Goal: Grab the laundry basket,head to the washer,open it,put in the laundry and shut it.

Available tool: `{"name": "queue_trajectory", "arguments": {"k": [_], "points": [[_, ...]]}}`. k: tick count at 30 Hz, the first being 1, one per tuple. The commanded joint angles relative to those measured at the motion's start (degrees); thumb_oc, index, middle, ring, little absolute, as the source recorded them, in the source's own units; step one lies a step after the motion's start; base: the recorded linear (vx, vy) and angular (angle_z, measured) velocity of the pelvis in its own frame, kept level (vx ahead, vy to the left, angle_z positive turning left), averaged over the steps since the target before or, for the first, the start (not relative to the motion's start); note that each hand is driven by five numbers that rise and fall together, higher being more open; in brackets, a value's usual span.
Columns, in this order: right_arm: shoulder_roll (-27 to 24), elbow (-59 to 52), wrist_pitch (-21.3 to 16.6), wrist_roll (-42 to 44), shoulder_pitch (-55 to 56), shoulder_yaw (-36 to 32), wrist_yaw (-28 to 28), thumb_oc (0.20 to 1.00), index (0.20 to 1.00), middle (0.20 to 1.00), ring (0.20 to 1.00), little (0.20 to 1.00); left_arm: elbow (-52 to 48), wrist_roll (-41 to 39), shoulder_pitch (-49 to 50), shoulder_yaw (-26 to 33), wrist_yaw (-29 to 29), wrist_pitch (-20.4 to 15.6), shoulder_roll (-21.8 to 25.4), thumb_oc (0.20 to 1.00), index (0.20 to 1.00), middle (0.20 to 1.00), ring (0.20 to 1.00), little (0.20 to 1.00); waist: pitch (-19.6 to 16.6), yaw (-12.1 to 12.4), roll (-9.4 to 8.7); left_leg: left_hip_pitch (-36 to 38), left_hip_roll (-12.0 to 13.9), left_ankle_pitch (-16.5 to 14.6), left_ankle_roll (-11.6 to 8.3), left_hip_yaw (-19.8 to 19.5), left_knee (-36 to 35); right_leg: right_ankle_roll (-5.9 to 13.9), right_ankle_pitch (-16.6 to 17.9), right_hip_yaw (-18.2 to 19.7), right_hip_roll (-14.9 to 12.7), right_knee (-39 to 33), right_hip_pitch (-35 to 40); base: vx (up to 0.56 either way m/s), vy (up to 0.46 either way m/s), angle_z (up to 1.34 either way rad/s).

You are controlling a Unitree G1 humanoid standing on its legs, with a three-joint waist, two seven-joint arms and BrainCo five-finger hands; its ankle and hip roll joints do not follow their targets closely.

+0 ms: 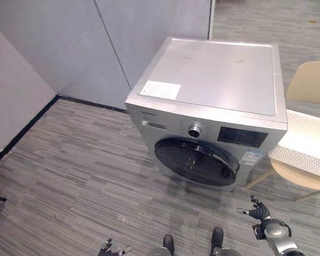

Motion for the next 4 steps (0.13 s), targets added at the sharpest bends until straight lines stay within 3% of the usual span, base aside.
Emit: {"name": "queue_trajectory", "arguments": {"k": [1, 4], "points": [[-0.08, 1.13, -0.79, -0.25, -0.68, 2.07, -0.19, 1.000, 1.000, 1.000, 1.000, 1.000, 4.38, 1.72, -9.38, 0.26, 0.89, -2.15, 1.38, 1.000, 1.000, 1.000, 1.000, 1.000, -0.53, -2.76, -3.67, -2.38, -1.54, -0.13, -1.02, -1.06, 0.68, 4.05, -11.25, 1.53, -2.19, 3.28, 3.82, 0.00, -0.002, 0.06], [0.16, 1.61, -0.89, -0.07, -0.86, 2.30, -0.32, 1.000, 1.000, 1.000, 1.000, 1.000, 5.60, 2.24, -10.44, -0.12, 1.21, -2.34, 1.29, 1.000, 1.000, 1.000, 1.000, 1.000, -0.81, -2.78, -3.78, -2.21, -1.54, -0.13, -1.13, -1.30, 0.61, 4.02, -11.35, 0.94, -2.32, 3.35, 4.21, 0.01, -0.001, 0.08]]}}
